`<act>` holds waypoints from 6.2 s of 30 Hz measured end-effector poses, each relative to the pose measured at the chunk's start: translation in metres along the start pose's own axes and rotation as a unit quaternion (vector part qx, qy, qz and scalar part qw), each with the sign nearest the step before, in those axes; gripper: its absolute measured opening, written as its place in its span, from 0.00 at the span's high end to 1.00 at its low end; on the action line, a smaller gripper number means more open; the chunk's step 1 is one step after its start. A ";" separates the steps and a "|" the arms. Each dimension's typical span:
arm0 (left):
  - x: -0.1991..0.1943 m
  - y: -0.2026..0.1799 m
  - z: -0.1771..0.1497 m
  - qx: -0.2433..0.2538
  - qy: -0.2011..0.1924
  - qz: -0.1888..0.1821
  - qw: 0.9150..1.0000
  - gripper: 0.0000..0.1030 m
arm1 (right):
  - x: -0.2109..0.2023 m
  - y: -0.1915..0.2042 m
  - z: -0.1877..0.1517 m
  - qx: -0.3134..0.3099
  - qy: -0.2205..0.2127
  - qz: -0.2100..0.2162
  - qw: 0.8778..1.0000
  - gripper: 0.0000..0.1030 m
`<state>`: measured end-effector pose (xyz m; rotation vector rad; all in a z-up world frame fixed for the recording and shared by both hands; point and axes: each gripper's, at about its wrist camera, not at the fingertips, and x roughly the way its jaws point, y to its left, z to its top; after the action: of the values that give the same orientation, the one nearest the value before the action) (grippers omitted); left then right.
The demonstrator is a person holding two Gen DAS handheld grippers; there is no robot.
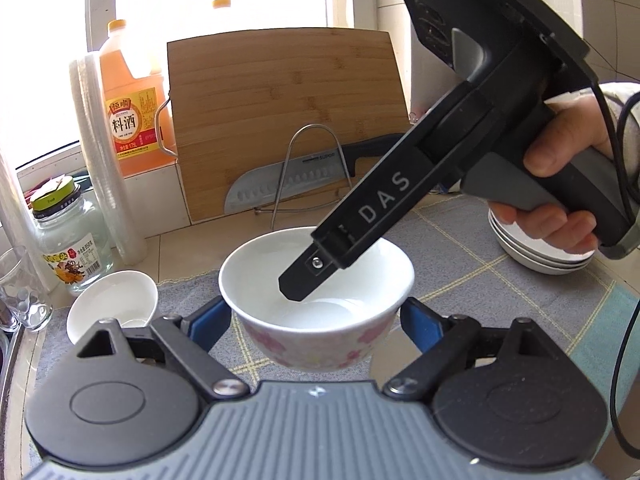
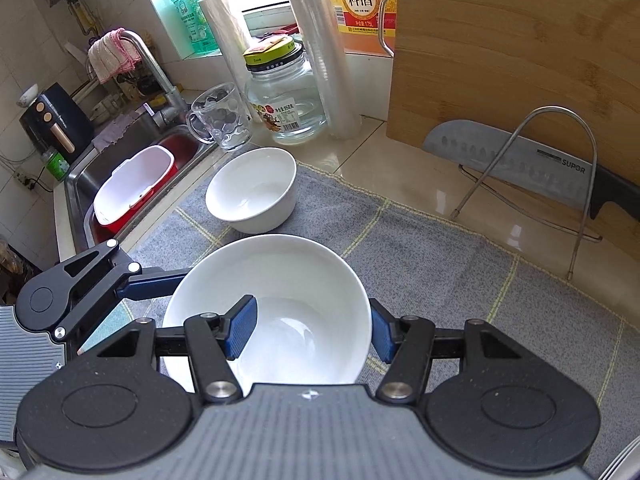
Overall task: Organize plates and bowls
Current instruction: 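Lift the pink-flowered bowl with both tools and carry it over the white bowl, then lower the pink-flowered bowl into the white bowl with both tools, then open both tools and lift them away from the bowl stack, then move both tools to another pink-flowered white bowl and grip its rim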
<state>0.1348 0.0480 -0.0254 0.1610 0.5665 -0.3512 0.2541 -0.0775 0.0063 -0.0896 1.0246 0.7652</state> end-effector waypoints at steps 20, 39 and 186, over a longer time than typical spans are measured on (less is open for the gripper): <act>-0.013 -0.044 -0.011 0.028 0.011 -0.056 0.998 0.12 | -0.042 0.002 -0.056 0.047 -0.012 -0.034 0.998 0.37; -0.006 -0.063 -0.029 0.036 0.042 -0.087 0.995 0.12 | -0.037 -0.004 -0.087 0.081 0.004 -0.047 0.996 0.37; 0.078 0.187 -0.049 -0.042 -0.004 0.010 0.999 0.05 | 0.174 0.065 0.112 -0.021 0.018 -0.045 0.999 0.22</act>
<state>0.2404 0.2113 -0.0993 0.0845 0.5698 -0.3074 0.3468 0.1086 -0.0539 -0.1840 1.0324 0.7055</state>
